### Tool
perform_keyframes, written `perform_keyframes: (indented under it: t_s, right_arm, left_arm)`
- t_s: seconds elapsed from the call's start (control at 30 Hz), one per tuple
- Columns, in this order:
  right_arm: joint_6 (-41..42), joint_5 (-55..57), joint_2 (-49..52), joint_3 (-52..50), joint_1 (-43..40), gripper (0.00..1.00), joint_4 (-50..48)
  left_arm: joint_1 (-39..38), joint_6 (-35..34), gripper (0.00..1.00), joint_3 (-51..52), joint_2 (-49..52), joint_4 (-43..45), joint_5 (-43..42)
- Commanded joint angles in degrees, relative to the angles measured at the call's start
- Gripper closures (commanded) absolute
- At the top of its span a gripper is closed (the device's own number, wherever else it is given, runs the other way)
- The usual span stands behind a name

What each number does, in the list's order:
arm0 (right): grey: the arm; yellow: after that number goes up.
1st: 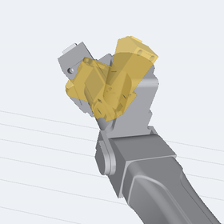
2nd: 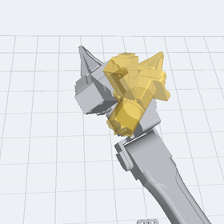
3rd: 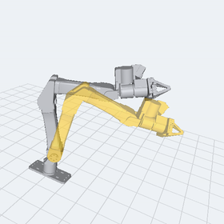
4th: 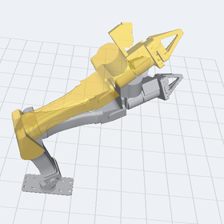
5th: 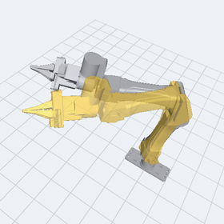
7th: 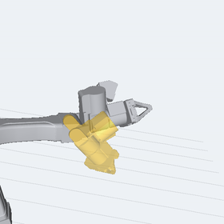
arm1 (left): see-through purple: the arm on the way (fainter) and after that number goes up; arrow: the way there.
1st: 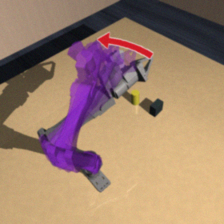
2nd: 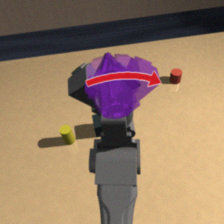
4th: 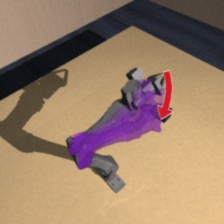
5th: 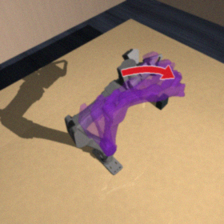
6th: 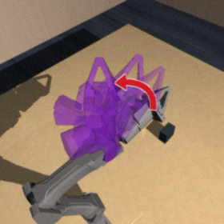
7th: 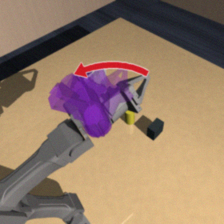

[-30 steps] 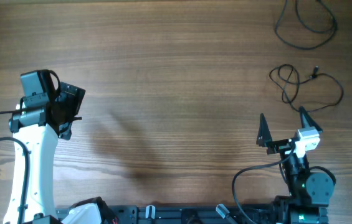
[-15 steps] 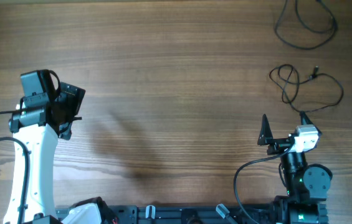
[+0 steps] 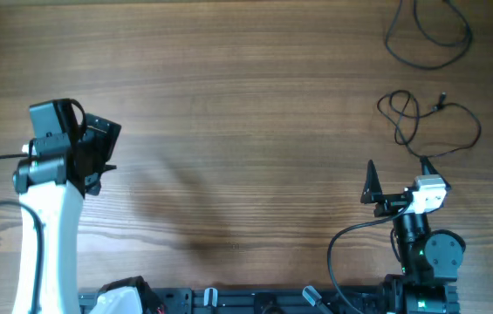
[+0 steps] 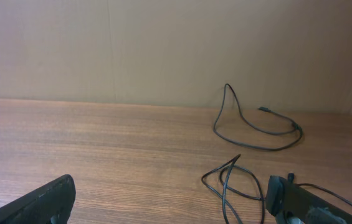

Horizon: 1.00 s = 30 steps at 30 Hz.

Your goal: Untangle cables

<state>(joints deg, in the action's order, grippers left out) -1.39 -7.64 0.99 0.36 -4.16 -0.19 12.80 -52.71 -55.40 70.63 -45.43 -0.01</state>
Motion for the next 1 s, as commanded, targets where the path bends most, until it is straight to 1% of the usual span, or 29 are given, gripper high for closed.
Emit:
perform_keyframes:
  t_s: [0.0,0.07,0.17,0.2,0.23,0.3,0.33,0.5,0.57,0.63,0.67,0.7,0.73,0.8,0.87,0.97]
  right_arm:
    - [-0.09,0.81,-0.79,-0.07,0.20,0.00,-0.20]
    - [-0.09,0.81,-0.79,-0.07,0.20,0.00,-0.20]
    - [-0.09,0.79,-0.79,-0.07,0.20,0.00,-0.20]
    - [-0.09,0.79,-0.79,-0.07,0.20,0.00,-0.20]
    - [-0.11,0.81,-0.79,-0.07,0.20,0.00,-0.20]
    - [-0.11,0.81,-0.79,-0.07,0.20,0.00,-0.20]
    - [-0.09,0.81,-0.79,-0.07,0.20,0.00,-0.20]
    - [-0.09,0.81,-0.79,-0.07,0.20,0.00,-0.20]
    - [-0.11,0.81,-0.79,-0.07,0.20,0.00,-0.20]
    - [-0.09,0.81,-0.79,-0.07,0.20,0.00,-0.20]
    - [-0.11,0.81,-0.79,-0.07,0.20,0.00,-0.20]
    - [-0.09,0.81,-0.79,-0.07,0.20,0.00,-0.20]
    - [-0.09,0.79,-0.79,-0.07,0.20,0.00,-0.20]
    - [-0.11,0.81,-0.79,-0.07,0.20,0.00,-0.20]
    - [-0.11,0.81,-0.79,-0.07,0.20,0.00,-0.20]
    - [-0.11,0.81,-0.79,-0.07,0.20,0.00,-0.20]
  left_arm:
    - [-4.81,-0.13,0.00,-0.11,-12.94,-0.98,4.00]
    - [-8.39,-0.31,0.00,-0.07,-23.71,-7.32,2.43]
    - [-11.54,-0.31,0.00,-0.07,-34.69,-9.94,0.87]
    - [-11.65,-0.26,0.00,-0.07,-38.73,-9.92,2.14]
    - [-11.41,0.17,0.00,-0.04,-43.78,-11.91,4.68]
    - [-13.07,5.53,0.00,0.74,-51.34,-14.86,2.43]
    - [-13.88,7.52,0.00,1.68,-55.08,-14.78,2.47]
    - [-14.47,7.74,0.00,7.30,-65.55,-14.53,2.91]
    - [-14.45,7.74,0.00,11.72,-68.70,-12.26,2.86]
    - [-14.45,7.85,0.00,16.59,-70.42,-8.44,2.91]
    - [-14.45,9.20,0.00,18.71,-70.38,-5.44,2.82]
    - [-14.45,11.06,0.00,21.62,-70.38,-0.55,2.86]
    - [-14.45,14.86,0.00,25.88,-70.38,7.17,2.82]
    - [-14.45,19.87,0.00,31.76,-70.40,16.79,2.45]
    - [-14.45,22.56,0.00,37.42,-70.42,24.50,2.38]
    - [-14.45,22.71,0.00,46.25,-70.42,34.69,2.45]
